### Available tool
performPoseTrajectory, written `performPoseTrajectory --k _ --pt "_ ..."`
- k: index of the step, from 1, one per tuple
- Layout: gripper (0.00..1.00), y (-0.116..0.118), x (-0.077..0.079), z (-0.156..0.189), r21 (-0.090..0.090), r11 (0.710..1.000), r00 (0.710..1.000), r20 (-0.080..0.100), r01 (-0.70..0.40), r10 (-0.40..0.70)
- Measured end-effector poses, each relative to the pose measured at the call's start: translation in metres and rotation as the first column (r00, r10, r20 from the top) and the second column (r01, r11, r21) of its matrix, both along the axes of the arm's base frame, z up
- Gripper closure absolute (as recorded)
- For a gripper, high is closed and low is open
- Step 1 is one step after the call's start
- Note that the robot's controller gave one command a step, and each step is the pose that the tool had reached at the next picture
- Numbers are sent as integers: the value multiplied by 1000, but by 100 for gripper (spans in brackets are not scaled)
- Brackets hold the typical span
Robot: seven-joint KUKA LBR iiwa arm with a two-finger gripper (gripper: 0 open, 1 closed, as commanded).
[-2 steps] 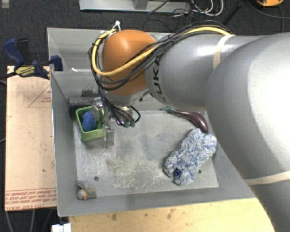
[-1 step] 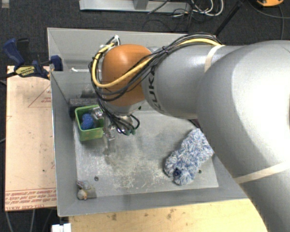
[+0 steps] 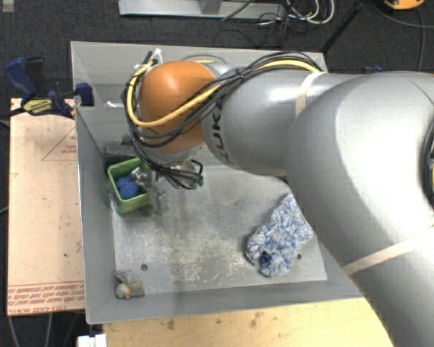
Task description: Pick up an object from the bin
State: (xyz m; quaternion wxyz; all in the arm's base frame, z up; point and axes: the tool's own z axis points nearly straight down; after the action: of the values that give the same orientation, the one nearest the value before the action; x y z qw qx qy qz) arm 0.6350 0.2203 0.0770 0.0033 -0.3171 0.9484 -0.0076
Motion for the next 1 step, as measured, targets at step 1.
performPoseTrajectory --k 1 --pt "100 0 0 0 0 1000 1000 0 1 -1"
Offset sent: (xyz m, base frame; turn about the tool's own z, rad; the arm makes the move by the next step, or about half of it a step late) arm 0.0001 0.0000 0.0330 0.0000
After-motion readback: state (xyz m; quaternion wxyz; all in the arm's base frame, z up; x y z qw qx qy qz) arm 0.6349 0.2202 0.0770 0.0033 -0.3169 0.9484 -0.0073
